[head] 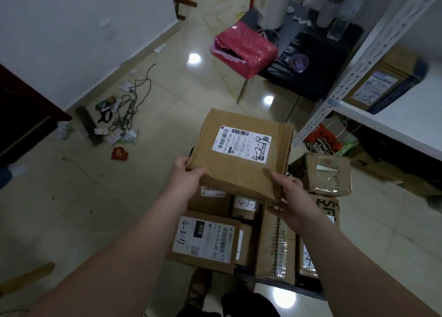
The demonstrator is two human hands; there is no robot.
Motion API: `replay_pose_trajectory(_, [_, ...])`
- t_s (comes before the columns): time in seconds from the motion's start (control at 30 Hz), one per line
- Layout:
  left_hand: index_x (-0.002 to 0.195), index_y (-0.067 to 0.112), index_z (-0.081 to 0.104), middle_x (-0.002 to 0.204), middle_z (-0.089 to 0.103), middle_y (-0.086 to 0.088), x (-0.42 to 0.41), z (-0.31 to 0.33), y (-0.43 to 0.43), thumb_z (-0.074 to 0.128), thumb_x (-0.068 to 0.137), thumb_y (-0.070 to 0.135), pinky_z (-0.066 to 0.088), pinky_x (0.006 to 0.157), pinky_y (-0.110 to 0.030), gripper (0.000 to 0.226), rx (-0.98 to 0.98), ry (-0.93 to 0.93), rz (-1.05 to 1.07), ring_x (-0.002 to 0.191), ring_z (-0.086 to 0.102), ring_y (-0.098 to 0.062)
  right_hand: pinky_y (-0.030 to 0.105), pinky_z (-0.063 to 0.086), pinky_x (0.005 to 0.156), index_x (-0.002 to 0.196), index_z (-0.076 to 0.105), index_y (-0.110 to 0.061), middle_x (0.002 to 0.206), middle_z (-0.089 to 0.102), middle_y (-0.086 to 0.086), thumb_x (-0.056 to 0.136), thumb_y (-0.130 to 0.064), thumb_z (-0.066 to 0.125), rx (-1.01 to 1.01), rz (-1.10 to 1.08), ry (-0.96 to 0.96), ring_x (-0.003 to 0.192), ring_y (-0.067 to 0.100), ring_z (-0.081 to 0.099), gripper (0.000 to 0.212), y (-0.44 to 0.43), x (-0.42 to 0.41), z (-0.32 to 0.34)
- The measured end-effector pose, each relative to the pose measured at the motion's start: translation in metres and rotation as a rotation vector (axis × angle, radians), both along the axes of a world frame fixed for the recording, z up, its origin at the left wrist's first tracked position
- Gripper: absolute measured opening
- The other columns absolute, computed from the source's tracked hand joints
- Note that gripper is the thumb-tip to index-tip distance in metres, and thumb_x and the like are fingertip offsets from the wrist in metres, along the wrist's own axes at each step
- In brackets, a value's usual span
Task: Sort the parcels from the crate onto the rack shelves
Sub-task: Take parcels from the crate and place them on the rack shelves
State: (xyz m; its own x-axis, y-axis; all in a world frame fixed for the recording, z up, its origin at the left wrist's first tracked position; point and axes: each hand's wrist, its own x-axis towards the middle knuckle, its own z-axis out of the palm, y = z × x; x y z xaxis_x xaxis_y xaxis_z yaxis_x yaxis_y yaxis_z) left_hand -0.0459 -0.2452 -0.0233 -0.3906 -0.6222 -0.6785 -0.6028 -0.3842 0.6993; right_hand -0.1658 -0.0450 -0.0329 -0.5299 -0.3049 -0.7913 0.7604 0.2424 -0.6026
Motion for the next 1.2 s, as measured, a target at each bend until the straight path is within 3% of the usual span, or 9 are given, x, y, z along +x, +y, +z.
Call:
replay_pose_trajectory(0.1, [0.137,0.037,0.031,0.11,0.053,0.008,-0.005,0.028,-0.004,0.063,0.089,0.021,0.049,0.083,-0.036,0.06,0.043,0.189,0.031,0.095,0.057,-0.015,0.047,0.053,0.088,0.108,0.046,-0.018,0.12,0.056,0.007,0.086,-0.035,0.068,-0.073,-0.103,0.035,0.113,0.028,0.055,0.035,-0.009,0.007,0.025])
replay_pose_trajectory(0.23, [0.145,0.039,0.017,0.135,0.05,-0.003,-0.015,0.061,-0.004,0.074,0.08,0.021,0.052,0.089,-0.038,0.088,0.092,0.349,0.08,0.103,0.062,-0.022,0.052,0.046,0.1,0.117,0.047,-0.013,0.118,0.06,0.008,0.086,-0.029,0.069,-0.165,-0.222,0.102,0.109,0.027,0.058,0.041,-0.022,0.019,0.062])
replay_pose_trajectory(0.33, [0.133,0.017,0.038,0.119,0.062,-0.01,-0.019,0.09,0.011,0.072,0.081,0.027,0.052,0.089,-0.037,0.063,0.257,0.386,0.061,0.096,0.065,-0.025,0.052,0.048,0.099,0.124,0.049,-0.01,0.111,0.065,0.008,0.082,-0.03,0.072,-0.213,-0.307,0.152,0.103,0.026,0.062,0.051,-0.025,0.03,0.09])
replay_pose_trajectory(0.43, [0.123,0.014,0.052,0.108,0.069,-0.011,-0.019,0.116,0.032,0.072,0.079,0.037,0.047,0.097,-0.043,0.053,0.393,0.389,-0.149,0.1,0.064,-0.027,0.046,0.052,0.091,0.128,0.051,-0.013,0.118,0.066,0.012,0.073,-0.037,0.077,-0.265,-0.345,0.196,0.106,0.028,0.063,0.065,-0.022,0.042,0.113])
replay_pose_trajectory(0.6, [0.124,0.014,0.055,0.11,0.07,-0.011,-0.026,0.151,0.069,0.074,0.079,0.03,0.055,0.086,-0.044,0.051,0.409,0.488,-0.359,0.099,0.068,-0.03,0.034,0.054,0.066,0.128,0.052,-0.015,0.115,0.068,0.012,0.073,-0.044,0.075,-0.337,-0.453,0.267,0.094,0.028,0.07,0.066,-0.006,0.058,0.152])
replay_pose_trajectory(0.73, [0.124,0.016,0.054,0.106,0.07,-0.011,-0.036,0.176,0.091,0.074,0.078,0.025,0.057,0.079,-0.046,0.05,0.365,0.541,-0.423,0.096,0.067,-0.032,0.036,0.055,0.069,0.127,0.049,-0.012,0.111,0.068,0.012,0.064,-0.06,0.078,-0.289,-0.46,0.385,0.093,0.028,0.069,0.084,0.02,0.068,0.177])
replay_pose_trajectory(0.9, [0.12,0.017,0.054,0.098,0.062,-0.005,-0.051,0.217,0.104,0.065,0.083,0.022,0.054,0.07,-0.041,0.039,0.336,0.569,-0.502,0.09,0.062,-0.025,0.037,0.059,0.067,0.121,0.047,-0.016,0.099,0.058,0.005,0.071,-0.062,0.073,-0.286,-0.682,0.471,0.069,0.018,0.063,0.072,0.072,0.06,0.209])
replay_pose_trajectory(1.07, [0.103,0.015,0.061,0.088,0.06,-0.007,-0.067,0.246,0.109,0.061,0.081,0.025,0.05,0.074,-0.044,0.024,0.265,0.527,-0.633,0.078,0.057,-0.024,0.039,0.059,0.069,0.144,0.037,-0.029,0.126,0.059,0.008,0.076,-0.06,0.069,-0.189,-0.777,0.556,0.095,0.029,0.063,0.081,0.132,0.043,0.24])
replay_pose_trajectory(1.2, [0.1,0.015,0.062,0.092,0.062,-0.011,-0.084,0.27,0.118,0.055,0.083,0.027,0.047,0.077,-0.04,0.023,0.226,0.569,-0.702,0.085,0.058,-0.026,0.04,0.058,0.075,0.143,0.041,-0.028,0.133,0.053,0.006,0.079,-0.056,0.069,-0.142,-0.686,0.577,0.104,0.032,0.062,0.075,0.164,0.028,0.263])
